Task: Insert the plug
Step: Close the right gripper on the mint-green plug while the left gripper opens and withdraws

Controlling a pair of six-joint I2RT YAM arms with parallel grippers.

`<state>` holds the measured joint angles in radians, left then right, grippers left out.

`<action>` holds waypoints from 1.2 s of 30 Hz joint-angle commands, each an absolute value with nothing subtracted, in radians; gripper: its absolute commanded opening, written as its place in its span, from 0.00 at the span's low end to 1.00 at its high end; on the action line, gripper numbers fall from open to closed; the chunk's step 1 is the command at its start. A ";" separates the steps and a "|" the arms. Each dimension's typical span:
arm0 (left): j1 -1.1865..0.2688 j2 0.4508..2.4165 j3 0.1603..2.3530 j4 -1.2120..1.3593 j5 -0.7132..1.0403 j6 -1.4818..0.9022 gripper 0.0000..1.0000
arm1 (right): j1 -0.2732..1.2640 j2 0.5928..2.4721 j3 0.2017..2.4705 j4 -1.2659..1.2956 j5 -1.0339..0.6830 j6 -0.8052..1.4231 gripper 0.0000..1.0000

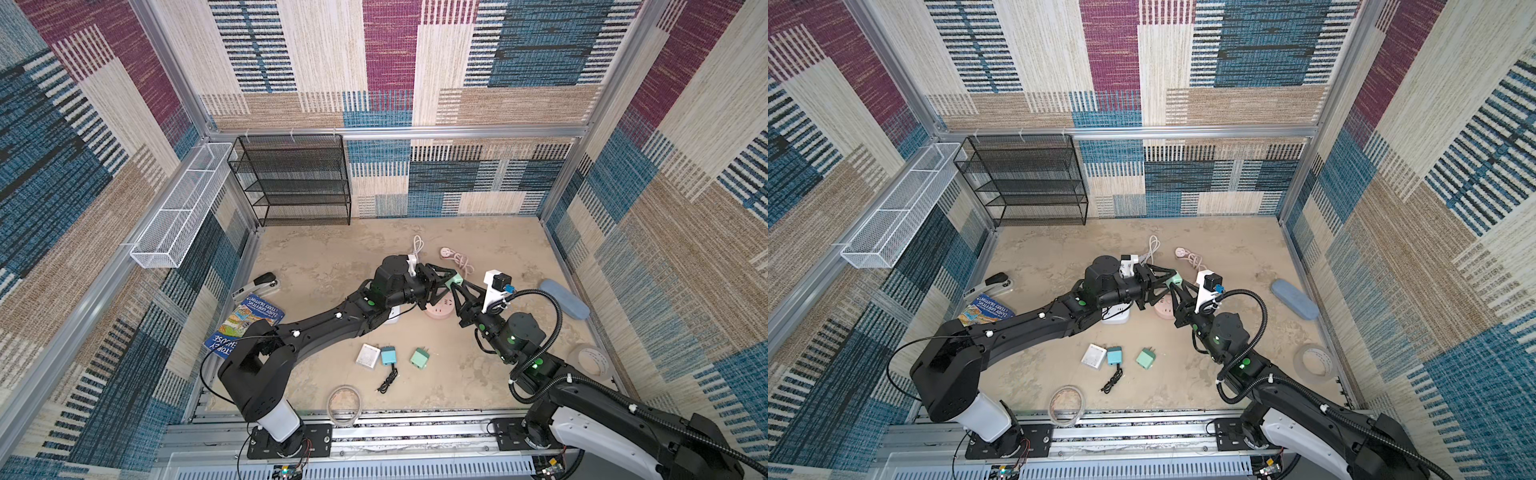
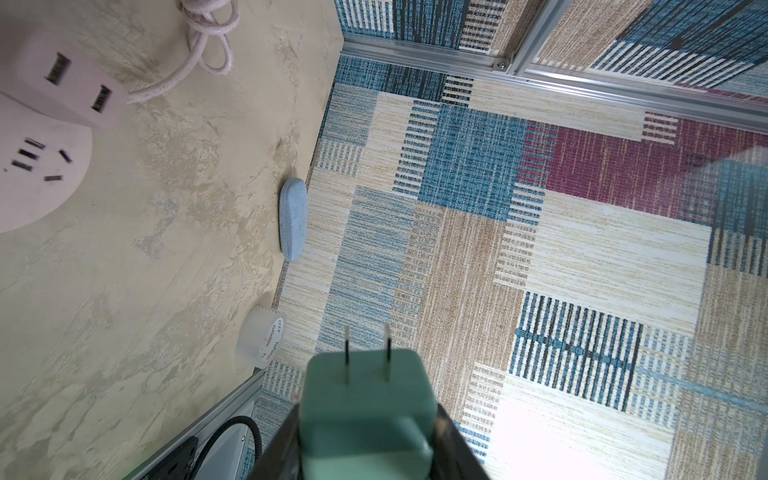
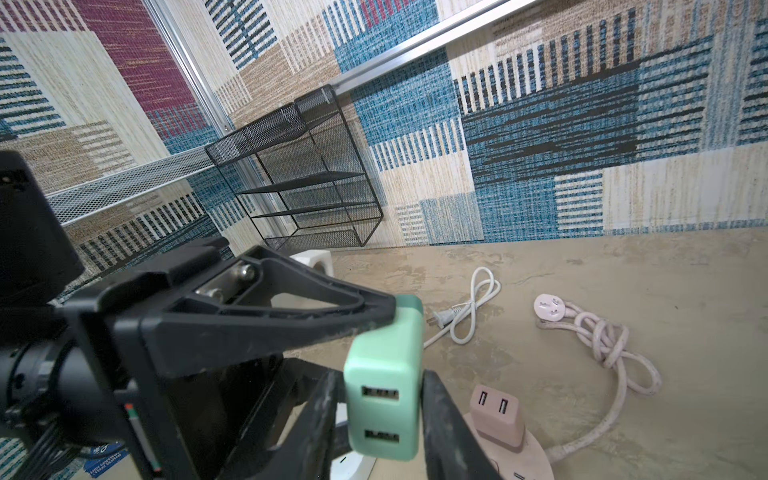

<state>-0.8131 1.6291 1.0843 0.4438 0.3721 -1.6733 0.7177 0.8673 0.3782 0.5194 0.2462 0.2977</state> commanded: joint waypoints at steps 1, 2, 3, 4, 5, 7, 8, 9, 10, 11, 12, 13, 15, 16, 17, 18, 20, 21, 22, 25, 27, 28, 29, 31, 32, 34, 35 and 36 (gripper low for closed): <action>-0.816 1.635 1.098 0.514 0.381 -1.691 0.00 | 0.718 0.886 0.387 0.575 0.246 0.290 0.36; -0.817 1.634 1.098 0.515 0.382 -1.690 0.00 | 0.718 0.890 0.391 0.573 0.251 0.295 0.36; -0.817 1.635 1.098 0.519 0.382 -1.690 0.00 | 0.718 0.893 0.391 0.574 0.255 0.298 0.36; -0.819 1.634 1.098 0.522 0.381 -1.691 0.00 | 0.718 0.893 0.390 0.577 0.256 0.298 0.36; -0.819 1.635 1.096 0.525 0.380 -1.695 0.00 | 0.718 0.893 0.390 0.576 0.257 0.298 0.36; -0.821 1.634 1.094 0.532 0.378 -1.695 0.00 | 0.718 0.895 0.393 0.572 0.265 0.298 0.35; -0.821 1.636 1.097 0.532 0.381 -1.695 0.00 | 0.718 0.895 0.392 0.572 0.271 0.299 0.34; -0.824 1.638 1.100 0.534 0.385 -1.694 0.00 | 0.718 0.894 0.393 0.571 0.272 0.296 0.32; -0.825 1.641 1.101 0.535 0.388 -1.693 0.00 | 0.718 0.895 0.397 0.570 0.274 0.296 0.31; -0.826 1.641 1.100 0.536 0.389 -1.694 0.00 | 0.718 0.895 0.397 0.571 0.274 0.295 0.28; -0.826 1.645 1.100 0.540 0.389 -1.695 0.00 | 0.718 0.894 0.397 0.572 0.272 0.292 0.21; -0.827 1.647 1.097 0.543 0.390 -1.698 0.00 | 0.718 0.893 0.397 0.574 0.272 0.293 0.14; -0.827 1.656 1.088 0.563 0.391 -1.705 0.00 | 0.718 0.887 0.396 0.576 0.271 0.290 0.08; -0.826 1.659 1.083 0.571 0.391 -1.709 0.00 | 0.718 0.883 0.397 0.574 0.270 0.290 0.03; -0.827 1.664 1.080 0.580 0.394 -1.713 0.00 | 0.718 0.878 0.398 0.570 0.267 0.289 0.00; -0.825 1.669 1.080 0.585 0.397 -1.713 0.00 | 0.718 0.875 0.399 0.565 0.262 0.286 0.00; -0.813 1.680 1.081 0.581 0.405 -1.691 0.34 | 0.718 0.867 0.416 0.524 0.256 0.285 0.00; -0.805 1.680 1.081 0.559 0.406 -1.678 0.43 | 0.718 0.865 0.426 0.502 0.252 0.285 0.00; -0.793 1.681 1.083 0.530 0.406 -1.661 0.55 | 0.718 0.862 0.437 0.474 0.249 0.288 0.00; -0.745 1.673 1.086 0.449 0.408 -1.593 0.99 | 0.718 0.853 0.477 0.357 0.256 0.323 0.00; -0.703 1.649 1.096 0.378 0.405 -1.523 1.00 | 0.718 0.847 0.517 0.258 0.251 0.355 0.00; -0.679 1.629 1.117 0.300 0.405 -1.467 1.00 | 0.718 0.840 0.532 0.213 0.246 0.369 0.00; -0.658 1.610 1.142 0.215 0.394 -1.399 0.99 | 0.718 0.838 0.555 0.157 0.244 0.387 0.00; -0.626 1.572 1.205 0.031 0.353 -1.251 1.00 | 0.716 0.847 0.611 0.046 0.245 0.404 0.00; -0.616 1.554 1.229 -0.050 0.318 -1.183 1.00 | 0.716 0.858 0.646 -0.011 0.246 0.414 0.00; -0.604 1.518 1.265 -0.147 0.261 -1.047 0.99 | 0.716 0.873 0.701 -0.102 0.253 0.431 0.00; -0.603 1.505 1.290 -0.221 0.222 -0.977 1.00 | 0.716 0.884 0.732 -0.145 0.252 0.433 0.00; -0.603 1.496 1.309 -0.274 0.187 -0.899 1.00 | 0.713 0.897 0.764 -0.191 0.249 0.435 0.00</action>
